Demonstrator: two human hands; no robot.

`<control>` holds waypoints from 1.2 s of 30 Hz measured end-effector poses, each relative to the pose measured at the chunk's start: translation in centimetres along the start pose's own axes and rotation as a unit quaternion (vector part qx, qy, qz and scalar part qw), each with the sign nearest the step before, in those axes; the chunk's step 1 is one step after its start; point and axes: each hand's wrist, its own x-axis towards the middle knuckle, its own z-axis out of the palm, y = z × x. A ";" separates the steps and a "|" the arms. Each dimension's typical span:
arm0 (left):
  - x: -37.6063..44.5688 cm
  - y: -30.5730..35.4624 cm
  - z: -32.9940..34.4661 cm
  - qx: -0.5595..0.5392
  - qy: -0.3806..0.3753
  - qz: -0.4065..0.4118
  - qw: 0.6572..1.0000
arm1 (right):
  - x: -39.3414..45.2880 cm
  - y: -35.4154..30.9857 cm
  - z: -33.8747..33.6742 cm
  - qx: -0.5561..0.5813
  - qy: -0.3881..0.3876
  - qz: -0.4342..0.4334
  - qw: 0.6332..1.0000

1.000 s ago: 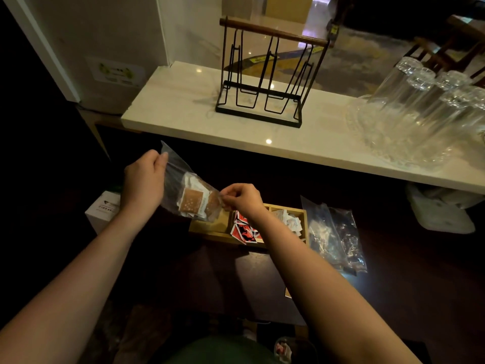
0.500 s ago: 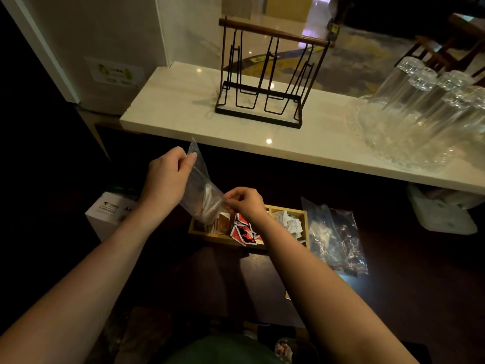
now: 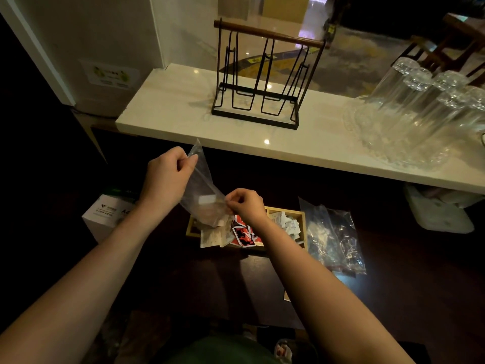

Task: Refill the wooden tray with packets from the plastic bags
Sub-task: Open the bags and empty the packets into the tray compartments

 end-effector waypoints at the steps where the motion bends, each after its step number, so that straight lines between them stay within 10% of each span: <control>1: 0.0 0.0 0.0 -0.004 0.001 0.003 1.000 | 0.0 -0.1 -0.1 0.002 0.002 0.000 1.000; 36: -0.6 1.8 -2.1 -0.029 0.047 0.075 0.996 | -3.0 -1.1 -4.0 0.052 0.094 -0.084 0.991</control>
